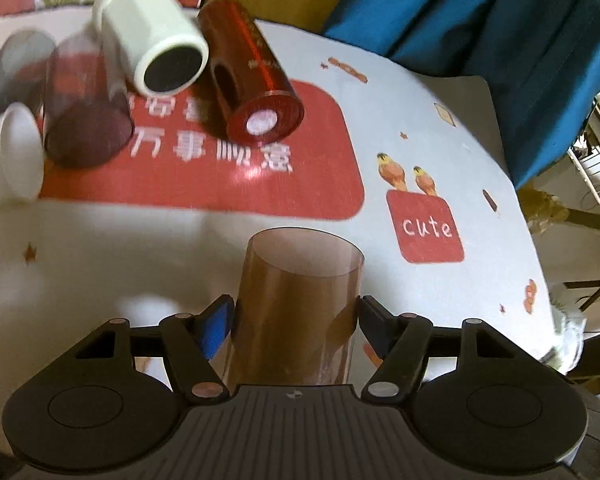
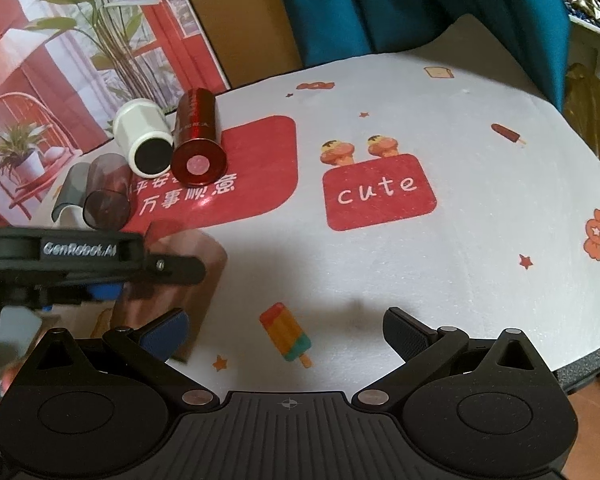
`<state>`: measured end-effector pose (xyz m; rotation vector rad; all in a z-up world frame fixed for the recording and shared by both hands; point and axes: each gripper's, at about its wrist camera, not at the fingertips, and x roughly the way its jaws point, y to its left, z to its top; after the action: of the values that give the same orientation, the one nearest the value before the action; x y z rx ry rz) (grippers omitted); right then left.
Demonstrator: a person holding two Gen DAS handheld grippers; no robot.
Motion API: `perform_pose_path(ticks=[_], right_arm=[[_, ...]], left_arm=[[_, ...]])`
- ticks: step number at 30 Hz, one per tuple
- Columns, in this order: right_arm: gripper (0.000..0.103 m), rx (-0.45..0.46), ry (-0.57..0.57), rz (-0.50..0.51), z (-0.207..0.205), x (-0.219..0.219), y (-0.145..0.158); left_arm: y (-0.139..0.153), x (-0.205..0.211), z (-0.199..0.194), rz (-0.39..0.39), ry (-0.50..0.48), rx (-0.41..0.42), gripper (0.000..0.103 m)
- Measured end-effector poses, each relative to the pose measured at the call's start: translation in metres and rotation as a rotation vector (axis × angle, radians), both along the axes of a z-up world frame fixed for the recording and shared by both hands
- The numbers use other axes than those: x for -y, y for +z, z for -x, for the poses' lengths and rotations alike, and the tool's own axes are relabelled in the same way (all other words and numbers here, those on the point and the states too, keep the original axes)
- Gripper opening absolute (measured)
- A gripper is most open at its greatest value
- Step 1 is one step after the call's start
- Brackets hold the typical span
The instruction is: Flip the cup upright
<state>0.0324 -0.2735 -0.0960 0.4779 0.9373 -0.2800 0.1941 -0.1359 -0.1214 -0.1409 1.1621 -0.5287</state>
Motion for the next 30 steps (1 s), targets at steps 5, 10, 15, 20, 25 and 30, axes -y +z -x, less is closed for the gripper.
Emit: perform_pose_path(ticks=[5, 10, 15, 20, 25, 30], right_arm=[[0.103, -0.007, 0.009, -0.010, 0.001, -0.001, -0.001], [0.103, -0.005, 0.010, -0.005, 0.003, -0.003, 0.002], [0.103, -0.008, 0.018, -0.004, 0.003, -0.006, 0.004], [0.103, -0.002, 0.057, 0.000, -0.004, -0.014, 0.007], [0.103, 0.005, 0.115, -0.055, -0.017, -0.020, 0.001], [0.103, -0.025, 0.151, -0.094, -0.038, -0.028, -0.011]], left_arm=[[-0.005, -0.004, 0.013, 0.035, 0.005, -0.066, 0.071], [-0.010, -0.007, 0.023, 0.071, 0.004, -0.122, 0.070], [-0.003, -0.018, 0.023, 0.114, 0.034, -0.106, 0.081], [0.025, -0.034, 0.029, 0.142, 0.046, -0.007, 0.084], [0.053, -0.066, 0.047, 0.050, 0.128, 0.223, 0.087], [0.054, -0.109, 0.071, -0.129, 0.259, 0.377, 0.097]])
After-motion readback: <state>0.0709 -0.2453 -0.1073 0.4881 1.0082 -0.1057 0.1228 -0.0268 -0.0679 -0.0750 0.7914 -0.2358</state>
